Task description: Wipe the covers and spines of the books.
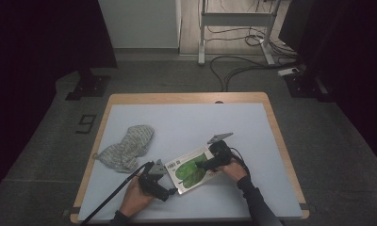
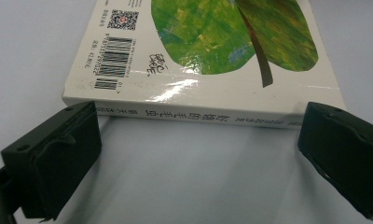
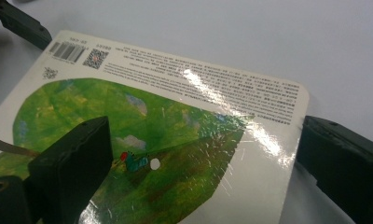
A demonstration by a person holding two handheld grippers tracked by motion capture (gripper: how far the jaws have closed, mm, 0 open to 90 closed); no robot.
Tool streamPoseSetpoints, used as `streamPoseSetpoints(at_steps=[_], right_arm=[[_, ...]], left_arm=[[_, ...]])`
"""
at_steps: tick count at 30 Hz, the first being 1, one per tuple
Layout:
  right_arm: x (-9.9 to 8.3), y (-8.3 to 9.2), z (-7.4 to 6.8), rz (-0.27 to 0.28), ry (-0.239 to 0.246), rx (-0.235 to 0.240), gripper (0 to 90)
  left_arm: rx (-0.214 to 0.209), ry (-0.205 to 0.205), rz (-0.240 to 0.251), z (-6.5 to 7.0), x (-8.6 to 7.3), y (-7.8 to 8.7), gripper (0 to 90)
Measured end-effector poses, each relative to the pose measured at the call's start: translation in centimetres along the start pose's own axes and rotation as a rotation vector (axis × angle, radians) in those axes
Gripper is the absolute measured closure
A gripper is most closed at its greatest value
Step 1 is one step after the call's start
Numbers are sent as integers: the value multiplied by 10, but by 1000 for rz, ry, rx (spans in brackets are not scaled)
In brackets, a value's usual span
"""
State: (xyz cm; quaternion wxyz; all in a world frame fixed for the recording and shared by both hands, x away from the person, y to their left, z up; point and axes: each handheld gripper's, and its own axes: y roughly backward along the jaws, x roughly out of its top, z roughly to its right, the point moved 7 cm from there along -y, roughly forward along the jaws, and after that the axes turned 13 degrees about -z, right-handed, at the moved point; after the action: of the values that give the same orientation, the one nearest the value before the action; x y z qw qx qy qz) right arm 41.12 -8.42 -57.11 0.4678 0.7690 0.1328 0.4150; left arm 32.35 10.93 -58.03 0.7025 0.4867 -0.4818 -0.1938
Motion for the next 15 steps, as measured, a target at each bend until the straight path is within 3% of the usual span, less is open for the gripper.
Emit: streamPoseSetpoints(at_steps=[8, 15], right_arm=[[5, 14, -3, 53, -3, 6, 58], [4, 21, -6, 59, -1, 9, 66]], left_arm=[[-1, 0, 0, 0, 0, 0, 0], [-1, 1, 0, 0, 0, 0, 0]])
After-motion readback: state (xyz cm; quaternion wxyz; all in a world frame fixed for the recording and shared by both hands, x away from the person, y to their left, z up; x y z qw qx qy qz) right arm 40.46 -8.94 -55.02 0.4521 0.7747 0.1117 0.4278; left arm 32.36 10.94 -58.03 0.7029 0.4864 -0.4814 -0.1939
